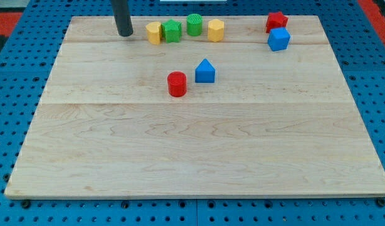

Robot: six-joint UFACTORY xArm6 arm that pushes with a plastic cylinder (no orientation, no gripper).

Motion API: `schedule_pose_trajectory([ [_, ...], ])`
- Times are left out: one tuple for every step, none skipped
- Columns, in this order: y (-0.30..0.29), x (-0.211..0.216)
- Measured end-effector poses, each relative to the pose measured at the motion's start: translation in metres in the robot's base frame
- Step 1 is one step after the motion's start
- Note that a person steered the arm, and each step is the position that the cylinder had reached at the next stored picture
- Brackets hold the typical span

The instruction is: Push the green star closer to to the yellow hexagon

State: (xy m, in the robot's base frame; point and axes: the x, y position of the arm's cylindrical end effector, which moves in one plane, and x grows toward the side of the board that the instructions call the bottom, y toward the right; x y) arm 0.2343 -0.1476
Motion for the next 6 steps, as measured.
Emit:
schedule_pose_trajectory([
  [0.059,-0.008],
  [0.08,0.026],
  [0.097,0.04],
  [0.072,0.032],
  [0.061,-0.001],
  [0.115,-0.003],
])
